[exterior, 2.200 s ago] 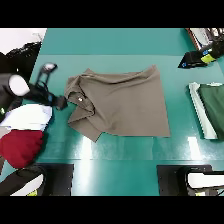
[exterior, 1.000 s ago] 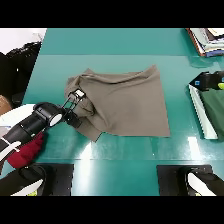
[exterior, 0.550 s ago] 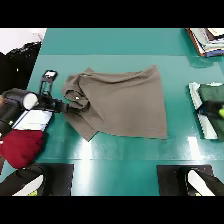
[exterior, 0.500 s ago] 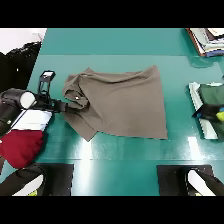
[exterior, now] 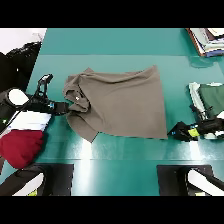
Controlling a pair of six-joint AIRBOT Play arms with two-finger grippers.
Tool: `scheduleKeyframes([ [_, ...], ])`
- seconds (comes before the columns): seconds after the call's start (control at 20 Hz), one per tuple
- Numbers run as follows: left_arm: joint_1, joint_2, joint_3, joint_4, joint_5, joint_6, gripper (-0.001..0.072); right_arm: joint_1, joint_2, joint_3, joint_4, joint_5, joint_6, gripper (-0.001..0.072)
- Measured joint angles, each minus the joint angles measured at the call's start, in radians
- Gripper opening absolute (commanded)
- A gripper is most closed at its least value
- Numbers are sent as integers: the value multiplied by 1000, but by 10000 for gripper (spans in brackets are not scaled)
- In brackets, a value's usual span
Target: Fold the shirts.
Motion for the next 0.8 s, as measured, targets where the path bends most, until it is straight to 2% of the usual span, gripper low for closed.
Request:
scheduleKeyframes([
  [0.05,1,0,0,-3,-1,3,31,24,-12,-8,14,-13,-2,328],
  [0.2,3,0,0,-11,0,6,31,96,-37,-20,30,-63,-5,301],
  [0.3,3,0,0,-15,0,7,31,127,-47,-24,37,-104,-6,63],
  [0.35,3,0,0,-16,0,7,30,136,-50,-26,32,-123,-6,17],
  [0.6,3,12,21,-89,-22,6,29,150,3,6,8,-180,-8,15],
  [0.8,3,79,208,-156,-26,8,31,151,164,245,35,-158,-7,15],
])
